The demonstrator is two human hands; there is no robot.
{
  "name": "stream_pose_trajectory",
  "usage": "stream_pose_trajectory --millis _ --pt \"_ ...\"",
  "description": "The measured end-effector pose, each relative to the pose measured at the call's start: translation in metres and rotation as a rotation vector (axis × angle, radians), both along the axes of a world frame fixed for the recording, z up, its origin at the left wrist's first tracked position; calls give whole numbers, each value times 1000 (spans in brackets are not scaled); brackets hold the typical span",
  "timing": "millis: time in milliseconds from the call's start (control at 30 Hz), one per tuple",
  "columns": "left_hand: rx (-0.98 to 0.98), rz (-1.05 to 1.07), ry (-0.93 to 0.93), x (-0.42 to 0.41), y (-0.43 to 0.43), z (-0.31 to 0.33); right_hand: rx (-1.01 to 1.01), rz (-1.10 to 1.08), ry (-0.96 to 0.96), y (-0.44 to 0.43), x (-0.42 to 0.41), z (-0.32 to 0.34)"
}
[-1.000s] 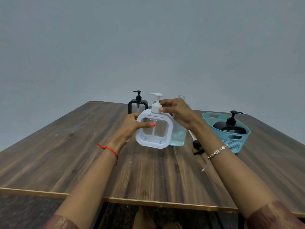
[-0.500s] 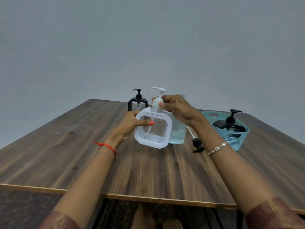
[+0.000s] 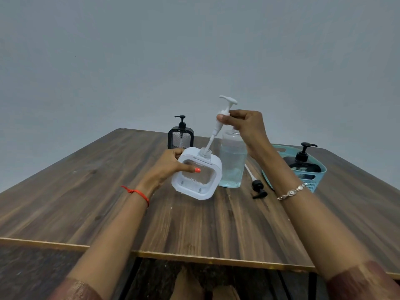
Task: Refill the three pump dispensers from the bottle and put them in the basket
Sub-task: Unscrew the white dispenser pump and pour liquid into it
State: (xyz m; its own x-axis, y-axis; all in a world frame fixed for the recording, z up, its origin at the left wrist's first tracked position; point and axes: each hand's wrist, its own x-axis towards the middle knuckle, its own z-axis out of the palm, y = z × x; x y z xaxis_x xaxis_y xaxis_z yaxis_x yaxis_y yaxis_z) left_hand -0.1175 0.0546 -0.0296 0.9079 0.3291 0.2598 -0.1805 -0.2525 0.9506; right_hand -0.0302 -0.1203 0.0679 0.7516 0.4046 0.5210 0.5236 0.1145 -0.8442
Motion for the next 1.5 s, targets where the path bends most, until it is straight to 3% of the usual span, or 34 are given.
stream_pose_trajectory --millis 167,333,400,567,767,1500 --pt "14 19 12 1 0 -4 54 -57 -24 -2 -3 -3" --pt "-99 124 -16 5 5 -12 200 -103 -230 -15 -5 -2" --pt "-152 195 -27 7 10 -16 71 -96 -315 -23 -5 -7" --pt "-201 284 -68 8 18 -21 -542 -93 -494 -31 12 -61" --pt "-230 305 -67 10 19 -22 -871 -3 -376 -31 32 -133" --pt "-242 312 -66 18 14 -20 -891 124 -304 -34 36 -147"
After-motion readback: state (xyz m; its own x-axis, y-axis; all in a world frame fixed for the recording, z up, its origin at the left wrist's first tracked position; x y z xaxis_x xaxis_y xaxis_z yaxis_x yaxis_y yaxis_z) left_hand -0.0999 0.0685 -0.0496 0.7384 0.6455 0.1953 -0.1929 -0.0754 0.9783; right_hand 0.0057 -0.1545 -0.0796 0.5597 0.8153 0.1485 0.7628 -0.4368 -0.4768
